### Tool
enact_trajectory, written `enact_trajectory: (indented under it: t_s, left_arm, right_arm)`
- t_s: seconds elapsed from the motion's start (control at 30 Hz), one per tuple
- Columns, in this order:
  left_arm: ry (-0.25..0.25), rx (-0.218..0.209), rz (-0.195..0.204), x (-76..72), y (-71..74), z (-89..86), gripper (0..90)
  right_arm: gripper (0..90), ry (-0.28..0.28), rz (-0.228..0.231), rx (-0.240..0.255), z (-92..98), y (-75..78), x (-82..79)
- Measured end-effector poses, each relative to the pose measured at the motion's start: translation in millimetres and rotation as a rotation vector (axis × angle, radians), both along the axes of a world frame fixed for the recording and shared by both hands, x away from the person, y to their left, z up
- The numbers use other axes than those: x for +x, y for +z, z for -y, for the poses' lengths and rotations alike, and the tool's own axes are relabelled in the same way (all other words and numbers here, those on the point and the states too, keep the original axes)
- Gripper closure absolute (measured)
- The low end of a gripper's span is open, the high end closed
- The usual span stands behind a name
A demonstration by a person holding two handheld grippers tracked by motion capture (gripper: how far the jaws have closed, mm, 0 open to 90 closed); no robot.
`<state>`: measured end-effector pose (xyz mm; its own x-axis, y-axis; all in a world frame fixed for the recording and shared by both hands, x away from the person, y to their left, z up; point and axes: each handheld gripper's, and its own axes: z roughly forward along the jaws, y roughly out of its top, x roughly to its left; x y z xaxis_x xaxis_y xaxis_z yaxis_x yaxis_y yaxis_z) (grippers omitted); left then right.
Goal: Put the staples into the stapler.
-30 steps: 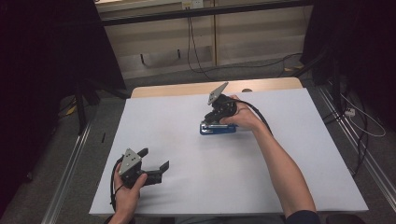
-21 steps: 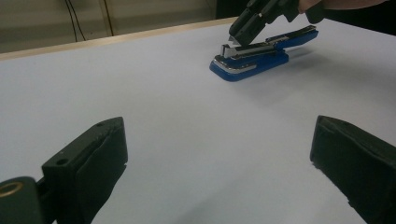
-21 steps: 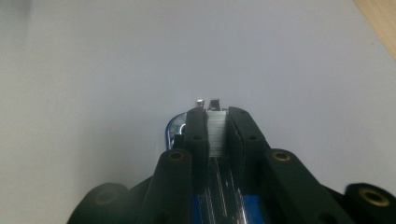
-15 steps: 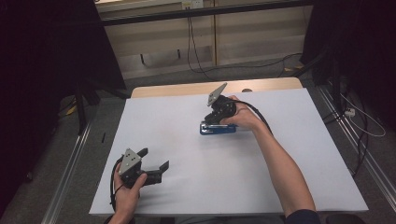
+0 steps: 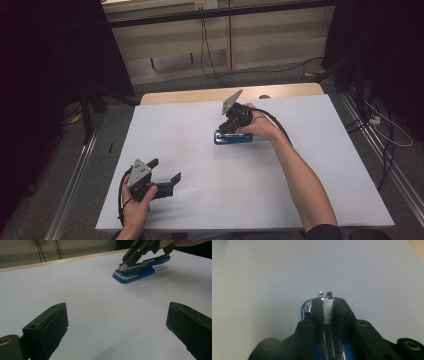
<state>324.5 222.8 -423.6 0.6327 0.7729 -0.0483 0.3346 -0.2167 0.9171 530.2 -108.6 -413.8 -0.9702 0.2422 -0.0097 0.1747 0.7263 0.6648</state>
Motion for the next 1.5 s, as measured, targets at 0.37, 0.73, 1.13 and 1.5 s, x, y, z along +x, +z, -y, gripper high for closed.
enact_trajectory:
  t_s: [0.37,0.73,1.13,1.5]
  left_arm:
    - [0.003,-0.003,0.000,0.2,-0.2,-0.2,4.2]
    - [0.000,-0.001,-0.001,0.1,-0.1,-0.2,4.2]
    - [0.001,0.001,-0.002,0.2,-0.2,-0.3,4.2]
    - [-0.002,-0.001,0.003,0.1,-0.1,-0.4,4.2]
  right_arm:
    - [79.2,0.017,0.017,-0.019,-2.7,0.4,0.3]
    - [78.8,0.018,0.017,-0.012,-5.2,0.1,1.1]
    - [72.3,-0.013,0.011,-0.002,-3.9,-0.6,2.4]
    - [59.5,-0.062,0.014,0.005,-2.7,0.3,2.5]
